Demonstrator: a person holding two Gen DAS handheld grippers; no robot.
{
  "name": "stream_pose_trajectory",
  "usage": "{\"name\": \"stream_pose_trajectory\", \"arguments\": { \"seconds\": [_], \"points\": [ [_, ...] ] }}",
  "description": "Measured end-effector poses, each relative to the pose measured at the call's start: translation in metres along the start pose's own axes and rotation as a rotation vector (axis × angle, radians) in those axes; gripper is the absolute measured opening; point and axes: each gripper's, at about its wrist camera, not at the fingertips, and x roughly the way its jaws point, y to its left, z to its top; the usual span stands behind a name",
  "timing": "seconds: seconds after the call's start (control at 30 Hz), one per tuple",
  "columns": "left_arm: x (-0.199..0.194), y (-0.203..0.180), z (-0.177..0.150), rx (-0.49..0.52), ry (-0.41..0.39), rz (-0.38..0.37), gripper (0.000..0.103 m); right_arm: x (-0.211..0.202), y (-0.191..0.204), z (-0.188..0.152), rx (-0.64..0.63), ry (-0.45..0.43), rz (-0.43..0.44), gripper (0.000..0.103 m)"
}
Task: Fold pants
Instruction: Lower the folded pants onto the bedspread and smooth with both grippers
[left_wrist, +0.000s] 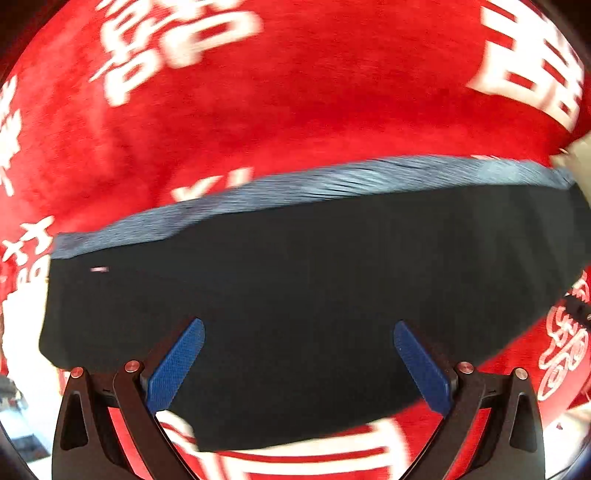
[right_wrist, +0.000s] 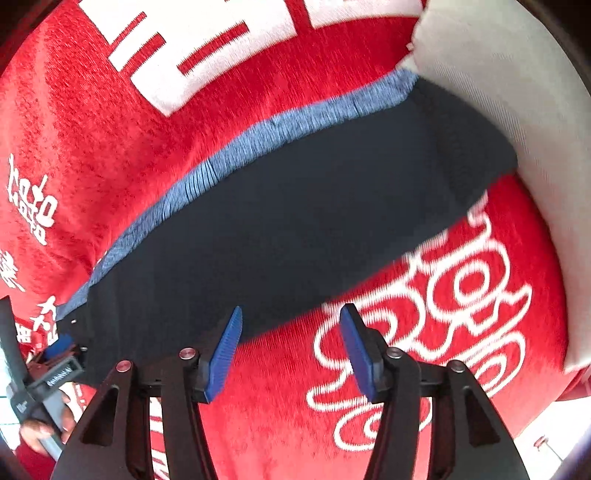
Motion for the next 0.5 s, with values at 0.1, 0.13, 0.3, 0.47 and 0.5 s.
{"name": "stream_pose_trajectory", "arguments": {
  "seconds": [0.1,0.13,0.3,0.47,0.5],
  "points": [
    [0.001,-0.023,-0.002,0.016,-0.007,-0.021,0.103,-0.003,-0.007,-0.01,0.019,0.004,-0.001,0.059],
    [0.007,-0.029,-0.003,0.019,0.004,-0.019,0.103,-0.003,-0.009,-0.012,0.024,0.002,0.0,0.059],
    [0.028,-0.025,-0.01,-0.04,0.041,-0.018,0.103,-0.015,-0.017,-0.017,0.049,-0.023,0.016,0.059],
    [0.031,-0.018,-0.011,-0.078,0.045,-0.047,0.103,-0.01,-0.012,-0.021,0.066,-0.009,0.044,0.059],
    [0.03,-0.019,-0.011,-0.079,0.045,-0.047,0.103,-0.009,-0.012,-0.024,0.068,0.002,0.047,0.059]
  ]
}}
